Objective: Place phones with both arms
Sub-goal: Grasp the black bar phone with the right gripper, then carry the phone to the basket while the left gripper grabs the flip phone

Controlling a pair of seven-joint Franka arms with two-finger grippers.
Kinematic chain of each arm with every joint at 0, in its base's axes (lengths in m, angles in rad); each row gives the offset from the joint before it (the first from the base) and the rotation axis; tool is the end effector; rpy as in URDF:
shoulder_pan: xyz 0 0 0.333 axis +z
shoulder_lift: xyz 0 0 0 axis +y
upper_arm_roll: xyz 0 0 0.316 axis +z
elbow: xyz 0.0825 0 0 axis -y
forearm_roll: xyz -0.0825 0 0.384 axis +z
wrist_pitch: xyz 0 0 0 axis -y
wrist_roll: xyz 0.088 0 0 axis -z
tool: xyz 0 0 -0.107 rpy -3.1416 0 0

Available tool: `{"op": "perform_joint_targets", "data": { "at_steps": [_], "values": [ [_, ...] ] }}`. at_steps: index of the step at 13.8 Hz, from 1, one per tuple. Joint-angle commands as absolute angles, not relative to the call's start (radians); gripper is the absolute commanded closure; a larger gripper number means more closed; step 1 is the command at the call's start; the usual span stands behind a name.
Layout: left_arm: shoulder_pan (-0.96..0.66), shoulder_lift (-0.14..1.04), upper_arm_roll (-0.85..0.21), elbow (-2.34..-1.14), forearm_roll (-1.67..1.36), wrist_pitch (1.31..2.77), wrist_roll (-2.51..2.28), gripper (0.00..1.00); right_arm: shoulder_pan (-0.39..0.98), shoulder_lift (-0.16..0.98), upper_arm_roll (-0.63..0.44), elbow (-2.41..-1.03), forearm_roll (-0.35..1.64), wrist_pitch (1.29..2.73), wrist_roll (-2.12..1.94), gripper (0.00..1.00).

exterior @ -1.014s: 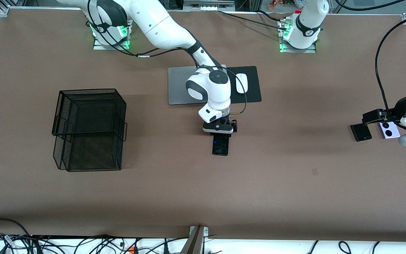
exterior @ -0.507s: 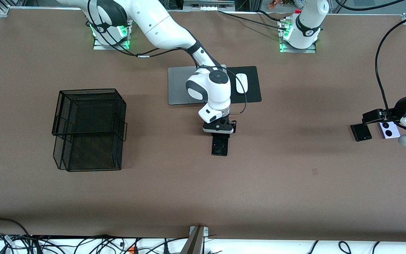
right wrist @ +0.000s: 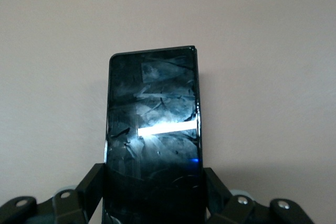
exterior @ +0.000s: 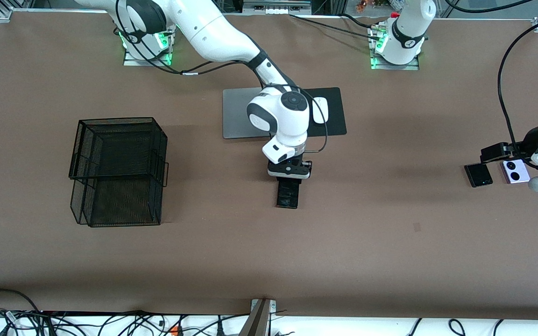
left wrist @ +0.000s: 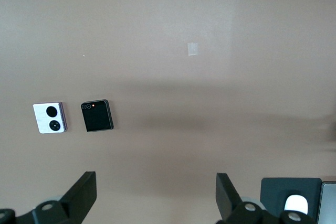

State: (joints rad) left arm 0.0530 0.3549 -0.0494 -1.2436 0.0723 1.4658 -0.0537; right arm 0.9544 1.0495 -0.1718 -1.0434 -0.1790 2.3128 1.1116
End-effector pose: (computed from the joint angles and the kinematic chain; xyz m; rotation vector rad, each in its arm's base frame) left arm 0.6462 0.0165 0.5552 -3.0753 -0.0954 0.2017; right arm 0.5320 0.5968 0.2208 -3.0633 0.1835 -0.5653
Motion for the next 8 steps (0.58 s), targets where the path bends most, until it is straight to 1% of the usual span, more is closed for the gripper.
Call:
{"op": "perform_joint_targets", "data": {
  "at_steps": [1, 3, 5, 6, 8],
  "values": [
    [0.051, 0.345, -0.048, -1.23, 0.087, 1.44, -0.041, 0.0, 0.916, 0.939, -0.158, -1.048, -0.126, 2.203, 1.016, 0.5],
    [0.051, 0.345, -0.048, -1.23, 0.087, 1.424, -0.041, 0.0, 0.887, 0.884, -0.161, -1.052, -0.054, 2.146, 0.925, 0.5],
    [0.051, 0.338, -0.049, -1.233, 0.087, 1.361, -0.041, 0.0, 0.864, 0.816, -0.173, -1.101, -0.049, 2.062, 0.853, 0.5],
    [0.052, 0.337, -0.041, -1.236, 0.092, 1.323, -0.04, 0.0, 0.851, 0.766, -0.185, -1.155, -0.049, 2.03, 0.81, 0.5],
    [0.087, 0.344, -0.026, -1.258, 0.1, 1.283, -0.037, 0.0, 0.832, 0.642, -0.218, -1.317, -0.048, 2.036, 0.723, 0.5]
  ]
}}
